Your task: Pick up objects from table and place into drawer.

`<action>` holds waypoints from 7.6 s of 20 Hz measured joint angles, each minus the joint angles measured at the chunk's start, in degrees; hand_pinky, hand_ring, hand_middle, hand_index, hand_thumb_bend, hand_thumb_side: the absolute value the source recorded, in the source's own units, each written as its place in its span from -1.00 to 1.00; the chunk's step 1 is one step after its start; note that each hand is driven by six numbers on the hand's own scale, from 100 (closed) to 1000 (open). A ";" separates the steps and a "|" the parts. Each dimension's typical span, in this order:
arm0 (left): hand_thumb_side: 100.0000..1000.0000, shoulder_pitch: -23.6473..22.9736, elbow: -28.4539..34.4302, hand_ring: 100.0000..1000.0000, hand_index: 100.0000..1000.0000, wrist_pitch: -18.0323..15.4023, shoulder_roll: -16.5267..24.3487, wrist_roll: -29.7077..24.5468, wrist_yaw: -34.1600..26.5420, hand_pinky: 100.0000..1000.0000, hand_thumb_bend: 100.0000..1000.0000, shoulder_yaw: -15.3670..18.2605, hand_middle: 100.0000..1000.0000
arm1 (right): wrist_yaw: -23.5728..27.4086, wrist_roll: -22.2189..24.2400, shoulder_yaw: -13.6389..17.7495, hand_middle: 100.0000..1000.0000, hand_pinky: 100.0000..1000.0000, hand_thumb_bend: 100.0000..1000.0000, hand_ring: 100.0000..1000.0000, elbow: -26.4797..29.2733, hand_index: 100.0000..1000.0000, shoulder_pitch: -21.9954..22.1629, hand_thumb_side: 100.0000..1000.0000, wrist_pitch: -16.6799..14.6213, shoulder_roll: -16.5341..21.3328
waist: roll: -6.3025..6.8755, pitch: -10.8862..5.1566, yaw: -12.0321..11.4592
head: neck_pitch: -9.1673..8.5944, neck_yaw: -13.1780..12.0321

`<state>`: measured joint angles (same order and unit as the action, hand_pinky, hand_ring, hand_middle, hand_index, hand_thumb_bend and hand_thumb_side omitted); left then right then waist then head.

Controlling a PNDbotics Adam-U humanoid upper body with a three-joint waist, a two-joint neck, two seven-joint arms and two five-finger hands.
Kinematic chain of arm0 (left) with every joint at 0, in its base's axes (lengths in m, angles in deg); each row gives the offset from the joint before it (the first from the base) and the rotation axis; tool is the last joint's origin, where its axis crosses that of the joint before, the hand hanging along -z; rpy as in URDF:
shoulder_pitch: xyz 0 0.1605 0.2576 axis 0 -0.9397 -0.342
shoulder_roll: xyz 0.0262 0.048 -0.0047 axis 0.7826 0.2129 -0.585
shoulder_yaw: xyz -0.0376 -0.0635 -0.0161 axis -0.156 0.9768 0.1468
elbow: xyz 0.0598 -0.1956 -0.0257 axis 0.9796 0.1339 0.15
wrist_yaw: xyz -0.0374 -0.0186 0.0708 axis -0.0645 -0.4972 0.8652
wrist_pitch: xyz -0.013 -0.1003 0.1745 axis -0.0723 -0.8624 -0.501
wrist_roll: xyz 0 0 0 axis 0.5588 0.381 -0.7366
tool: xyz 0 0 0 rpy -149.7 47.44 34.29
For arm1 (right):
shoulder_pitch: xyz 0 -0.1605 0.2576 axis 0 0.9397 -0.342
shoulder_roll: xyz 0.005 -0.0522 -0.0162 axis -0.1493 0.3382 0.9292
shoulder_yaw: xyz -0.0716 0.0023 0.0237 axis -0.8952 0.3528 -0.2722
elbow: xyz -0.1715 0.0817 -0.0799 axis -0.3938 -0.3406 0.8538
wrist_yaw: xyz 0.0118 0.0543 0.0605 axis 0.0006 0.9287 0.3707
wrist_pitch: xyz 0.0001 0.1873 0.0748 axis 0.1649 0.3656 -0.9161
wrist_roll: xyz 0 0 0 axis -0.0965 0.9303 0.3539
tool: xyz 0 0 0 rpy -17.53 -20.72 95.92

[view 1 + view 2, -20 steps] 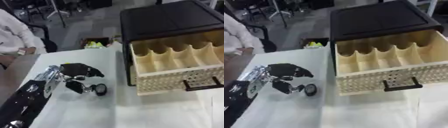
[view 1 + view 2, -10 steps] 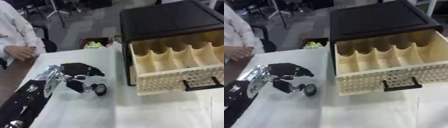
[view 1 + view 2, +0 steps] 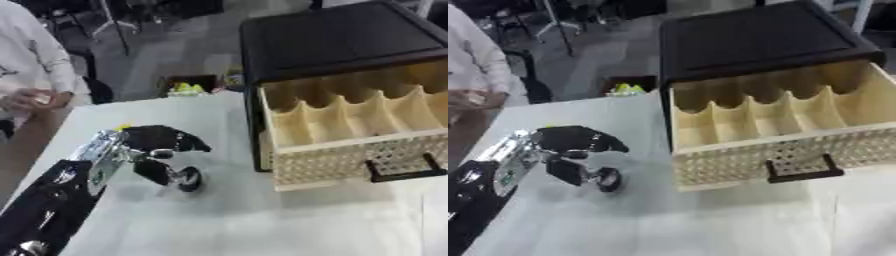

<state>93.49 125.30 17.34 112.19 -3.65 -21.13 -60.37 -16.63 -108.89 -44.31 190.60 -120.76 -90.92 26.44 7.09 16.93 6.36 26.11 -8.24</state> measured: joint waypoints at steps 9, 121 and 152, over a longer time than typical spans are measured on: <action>1.00 -0.57 0.31 0.68 1.00 0.52 0.00 -0.52 0.33 0.38 -1.00 0.01 0.69 | 0.01 -0.01 0.00 -0.21 -0.60 0.71 -0.16 0.00 0.20 0.00 0.97 -0.01 0.00 | -0.17 0.00 -0.10 | 0.04 0.01; 0.78 -1.53 -2.99 -0.07 0.96 -9.41 -0.06 14.60 21.98 -0.47 -1.00 0.53 0.20 | 0.04 -0.72 0.71 -0.27 -0.63 0.71 -0.19 0.00 0.12 -0.48 0.97 -0.18 -0.01 | -0.57 1.40 0.44 | -0.55 -0.53; 0.01 -2.59 -4.22 -0.37 0.87 -9.52 -0.30 13.29 14.71 -0.84 -1.00 0.15 -0.06 | 0.01 -1.26 0.73 -0.25 -0.59 0.71 -0.18 0.00 0.12 0.02 0.97 0.27 -0.56 | -0.91 -0.05 0.22 | -0.53 -0.52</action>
<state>90.90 121.07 7.81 111.89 9.64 -6.41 -60.21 -16.62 -110.15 -43.58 190.60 -120.75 -90.64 25.88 6.18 16.88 6.58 25.58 -8.75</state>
